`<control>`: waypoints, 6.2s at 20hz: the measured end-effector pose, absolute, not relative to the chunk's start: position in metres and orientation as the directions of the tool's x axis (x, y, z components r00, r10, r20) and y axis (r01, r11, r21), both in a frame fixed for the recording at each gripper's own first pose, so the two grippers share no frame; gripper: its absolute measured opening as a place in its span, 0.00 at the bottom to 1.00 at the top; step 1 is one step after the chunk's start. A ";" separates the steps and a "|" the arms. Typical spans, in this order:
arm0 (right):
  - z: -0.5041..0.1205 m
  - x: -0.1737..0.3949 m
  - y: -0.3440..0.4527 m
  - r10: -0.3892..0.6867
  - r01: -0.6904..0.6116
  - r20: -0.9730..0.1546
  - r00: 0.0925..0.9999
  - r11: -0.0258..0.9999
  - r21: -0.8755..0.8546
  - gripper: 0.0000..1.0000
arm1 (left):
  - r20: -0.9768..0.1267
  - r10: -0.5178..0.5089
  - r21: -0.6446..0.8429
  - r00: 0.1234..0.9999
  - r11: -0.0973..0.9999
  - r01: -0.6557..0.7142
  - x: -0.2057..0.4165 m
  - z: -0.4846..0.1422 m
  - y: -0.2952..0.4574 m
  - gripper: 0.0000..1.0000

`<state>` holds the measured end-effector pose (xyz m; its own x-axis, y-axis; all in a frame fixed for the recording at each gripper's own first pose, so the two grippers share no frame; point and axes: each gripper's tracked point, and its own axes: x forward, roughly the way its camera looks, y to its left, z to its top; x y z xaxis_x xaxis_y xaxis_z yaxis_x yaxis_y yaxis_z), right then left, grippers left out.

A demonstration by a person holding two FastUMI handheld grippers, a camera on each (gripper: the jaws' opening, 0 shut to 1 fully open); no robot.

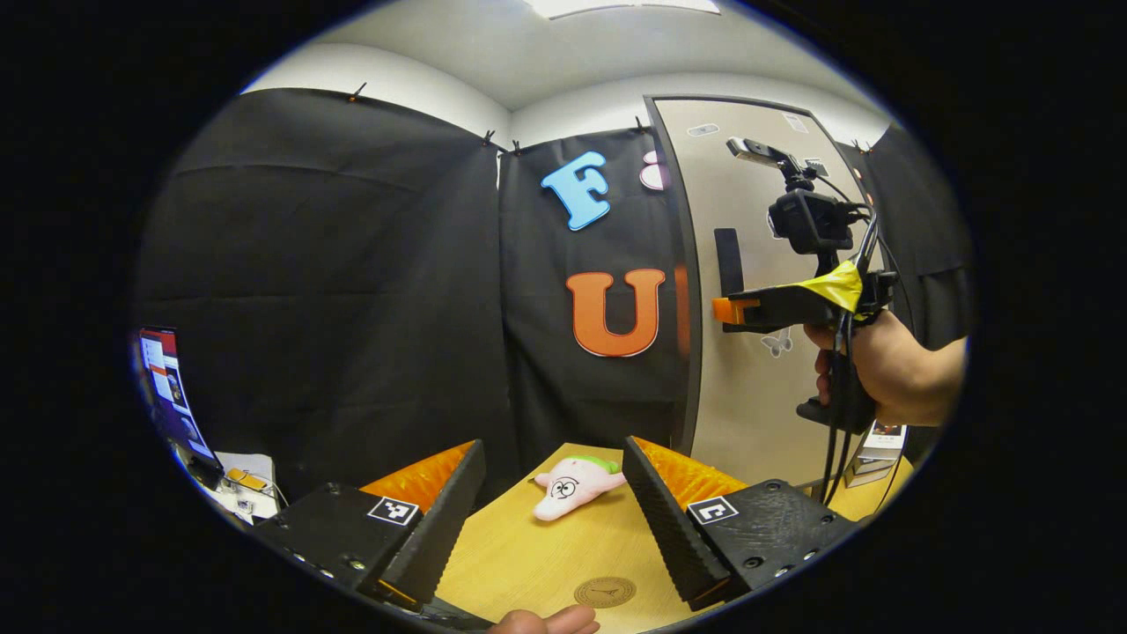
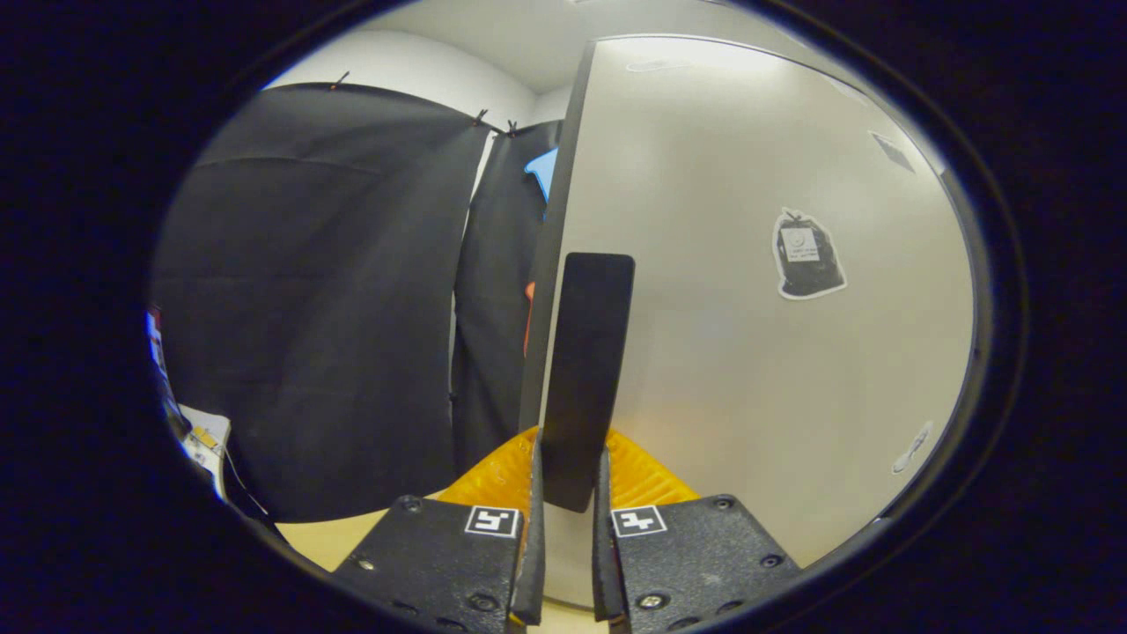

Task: Open the cabinet door with the right hand, grasp the bottle in the cabinet with the left hand and place it on the coaster, then close the cabinet door with the right hand.

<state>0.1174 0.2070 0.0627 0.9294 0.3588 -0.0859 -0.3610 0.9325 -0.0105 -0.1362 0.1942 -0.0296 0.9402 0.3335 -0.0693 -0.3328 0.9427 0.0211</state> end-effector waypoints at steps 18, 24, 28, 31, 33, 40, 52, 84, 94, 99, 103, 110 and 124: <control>0.063 0.029 0.189 0.512 -0.503 -0.175 0.841 0.859 0.093 0.21 | -0.076 0.221 -0.031 0.972 0.974 -0.224 -0.133 -0.042 0.156 0.95; 0.061 0.020 0.166 0.590 -0.570 -0.120 0.799 0.805 0.163 0.21 | -0.057 0.222 0.013 0.973 0.975 -0.222 -0.115 -0.005 0.114 0.95; 0.059 0.023 0.155 0.565 -0.539 -0.102 0.818 0.817 0.206 0.21 | -0.071 0.210 0.046 0.975 0.977 -0.207 -0.103 0.003 0.088 0.95; 0.058 0.019 0.143 0.500 -0.471 -0.100 0.860 0.854 0.219 0.20 | -0.089 0.169 0.068 0.981 0.984 -0.164 -0.086 0.002 0.065 0.95; 0.059 0.015 0.135 0.454 -0.421 -0.106 0.884 0.875 0.237 0.20 | -0.082 0.136 0.065 0.987 0.989 -0.130 -0.072 0.004 0.043 0.94; 0.048 0.002 0.111 0.258 -0.221 -0.127 0.958 0.943 0.250 0.17 | -0.064 -0.009 0.023 0.998 1.000 0.010 0.010 0.007 -0.038 0.95; 0.047 -0.004 0.049 -0.031 0.046 -0.140 0.990 0.994 0.100 0.61 | -0.091 -0.028 -0.018 0.995 0.999 0.026 0.153 0.000 -0.063 0.96; 0.034 -0.006 0.037 -0.154 0.182 -0.136 0.979 0.958 0.220 0.86 | -0.134 -0.087 -0.010 0.987 0.996 0.086 0.179 0.029 -0.059 0.72; 0.007 -0.002 0.040 -0.023 0.071 -0.168 0.986 0.956 0.286 0.87 | -0.071 0.001 0.134 0.997 0.991 0.008 0.034 0.008 0.009 0.70; -0.011 0.002 0.034 -0.072 0.127 -0.196 0.978 0.950 0.285 0.89 | -0.115 0.145 0.102 0.983 0.986 -0.134 -0.031 -0.069 0.060 0.70; -0.078 -0.006 0.040 -0.080 0.157 -0.358 0.930 0.969 0.193 0.93 | -0.193 0.199 0.051 0.961 0.980 -0.193 -0.056 -0.152 0.082 0.70; -0.190 -0.035 0.054 -0.049 0.171 -0.618 0.785 0.975 0.139 0.97 | -0.176 0.302 -0.009 0.937 0.951 -0.308 -0.065 -0.231 0.128 0.70; -0.247 -0.051 0.080 0.007 0.116 -0.746 0.665 0.987 0.113 0.97 | -0.179 0.345 0.026 0.921 0.938 -0.347 -0.083 -0.298 0.141 0.70</control>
